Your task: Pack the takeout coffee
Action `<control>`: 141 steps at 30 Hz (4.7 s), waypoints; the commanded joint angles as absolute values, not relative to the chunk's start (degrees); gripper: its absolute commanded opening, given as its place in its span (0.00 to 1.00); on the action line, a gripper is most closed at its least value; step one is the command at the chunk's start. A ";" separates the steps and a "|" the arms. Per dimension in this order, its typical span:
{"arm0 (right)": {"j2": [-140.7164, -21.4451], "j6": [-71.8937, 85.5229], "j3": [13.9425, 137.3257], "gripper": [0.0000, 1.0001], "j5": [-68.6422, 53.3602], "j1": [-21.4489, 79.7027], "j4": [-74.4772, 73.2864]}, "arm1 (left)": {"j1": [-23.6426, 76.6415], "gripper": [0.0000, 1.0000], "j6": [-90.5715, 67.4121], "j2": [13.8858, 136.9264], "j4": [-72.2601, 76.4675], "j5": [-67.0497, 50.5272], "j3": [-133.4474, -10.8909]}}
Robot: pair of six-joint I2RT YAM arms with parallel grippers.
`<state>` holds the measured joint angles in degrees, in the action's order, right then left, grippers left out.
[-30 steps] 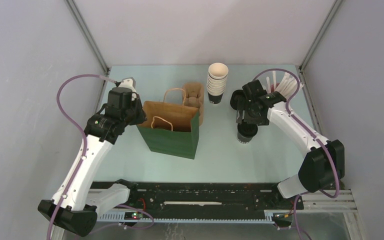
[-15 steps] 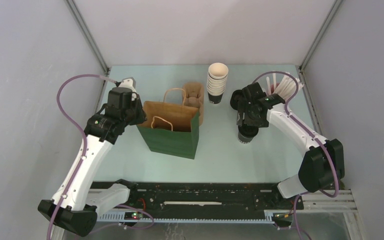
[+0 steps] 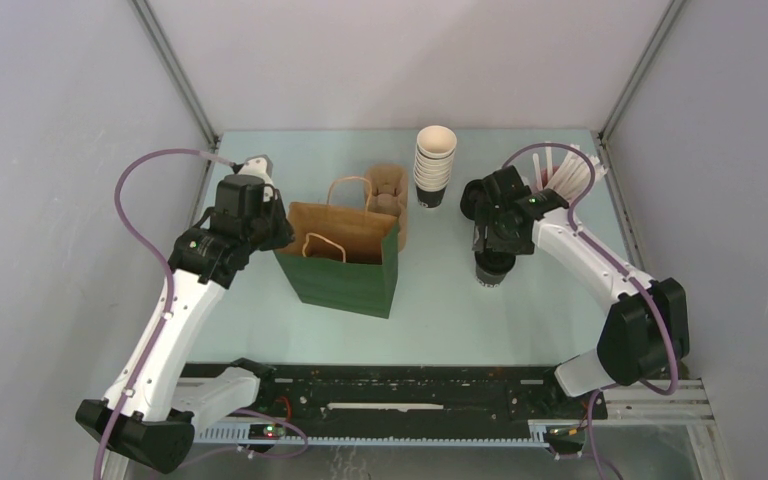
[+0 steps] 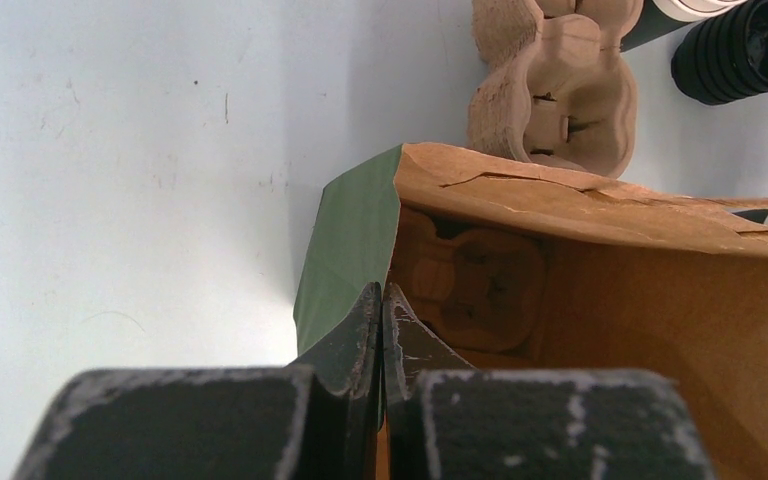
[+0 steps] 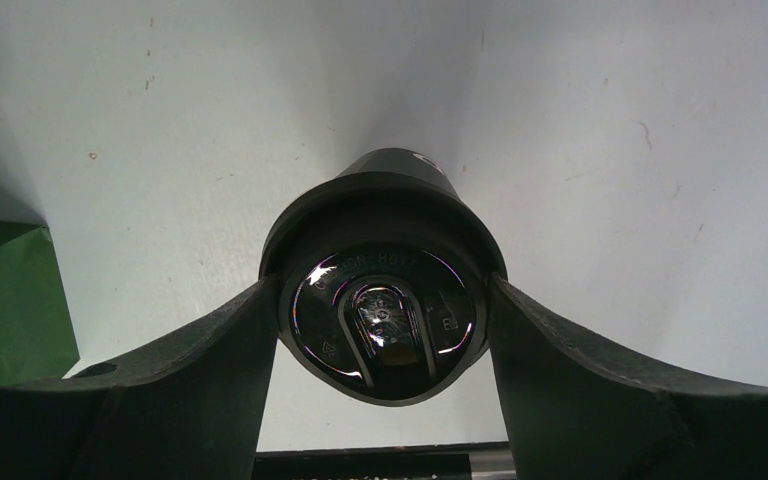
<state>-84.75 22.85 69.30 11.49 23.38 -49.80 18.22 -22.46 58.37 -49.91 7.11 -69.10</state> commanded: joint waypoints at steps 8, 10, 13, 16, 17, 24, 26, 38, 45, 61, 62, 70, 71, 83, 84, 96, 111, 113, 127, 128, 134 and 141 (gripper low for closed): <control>-80.39 21.69 68.31 0.72 10.87 23.64 -50.36 | 17.85 0.04 -22.10 57.31 -50.41 4.40 -67.68; -79.58 21.30 68.29 0.71 10.65 23.69 -50.23 | 17.84 0.04 -22.19 57.10 -50.57 4.00 -67.72; -78.02 20.69 68.31 0.71 10.27 23.64 -49.98 | 17.97 0.04 -22.43 56.66 -50.55 2.51 -67.87; -76.19 20.29 68.48 0.70 9.53 23.44 -49.80 | 17.94 0.03 -22.75 56.65 -50.33 -0.36 -68.02; -75.60 20.05 68.61 0.70 9.12 23.42 -49.83 | 18.02 0.03 -22.87 56.62 -50.09 -2.12 -68.03; -70.99 17.86 71.48 0.70 4.10 22.60 -51.71 | 21.05 0.01 -23.81 56.46 -45.49 -8.96 -67.81; -68.74 17.19 73.11 0.68 2.26 22.54 -52.56 | 22.87 0.01 -24.09 56.95 -44.44 -8.86 -68.04; -57.29 15.72 87.53 0.64 -6.40 23.18 -55.24 | 29.83 0.00 -25.81 57.72 -37.67 -7.94 -69.34; -54.97 17.42 94.48 0.62 -7.19 31.63 -53.03 | 31.67 0.00 -24.90 54.70 -32.11 -6.20 -66.90; -64.59 12.46 102.35 0.61 -6.01 58.69 -41.00 | 32.78 0.00 -19.13 46.19 -31.48 -3.01 -60.91; -65.15 11.57 102.00 0.61 -5.15 60.26 -40.84 | 32.78 0.00 -18.72 45.62 -31.13 -2.70 -60.63; -67.08 5.11 96.18 0.61 4.32 68.37 -42.81 | 32.78 0.00 -17.36 42.29 -28.33 -1.92 -58.72; -67.50 4.07 95.49 0.61 5.20 69.18 -43.30 | 32.78 0.00 -17.24 42.13 -28.30 -1.81 -58.67; -78.63 -7.57 97.54 0.60 20.62 75.30 -47.06 | 32.87 0.00 -19.24 42.90 -30.80 -3.01 -58.91; -79.14 -7.89 97.42 0.60 21.09 75.44 -47.10 | 32.87 0.00 -19.18 42.89 -30.95 -2.87 -58.89; -86.10 -10.64 93.73 0.60 25.58 76.14 -46.30 | 32.87 0.00 -17.86 41.14 -32.08 -1.63 -58.29; -89.14 -8.87 86.79 0.60 32.38 76.53 -38.89 | 33.22 0.00 -15.47 40.12 -29.55 -3.86 -57.14; -88.50 -9.42 84.08 0.60 33.10 76.39 -35.52 | 33.22 0.00 -14.84 38.81 -29.57 -3.58 -55.90; -89.07 -7.84 81.19 0.58 35.10 76.89 -32.00 | 33.92 0.00 -16.32 32.36 -28.70 1.92 -47.79; -89.04 -8.15 81.25 0.58 34.30 76.96 -31.63 | 33.93 0.01 -17.26 32.09 -29.34 2.58 -47.37; -89.76 -7.92 82.23 0.58 29.48 77.76 -32.42 | 34.10 0.05 -23.55 28.51 -32.94 6.64 -44.83; -90.39 -4.08 82.04 0.57 32.52 79.30 -34.96 | 35.43 0.08 -29.24 23.32 -35.45 8.18 -40.82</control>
<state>-90.35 -7.57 80.99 30.57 78.15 -34.28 33.98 -24.53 24.95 -32.97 6.11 -43.05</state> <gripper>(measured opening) 0.774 0.073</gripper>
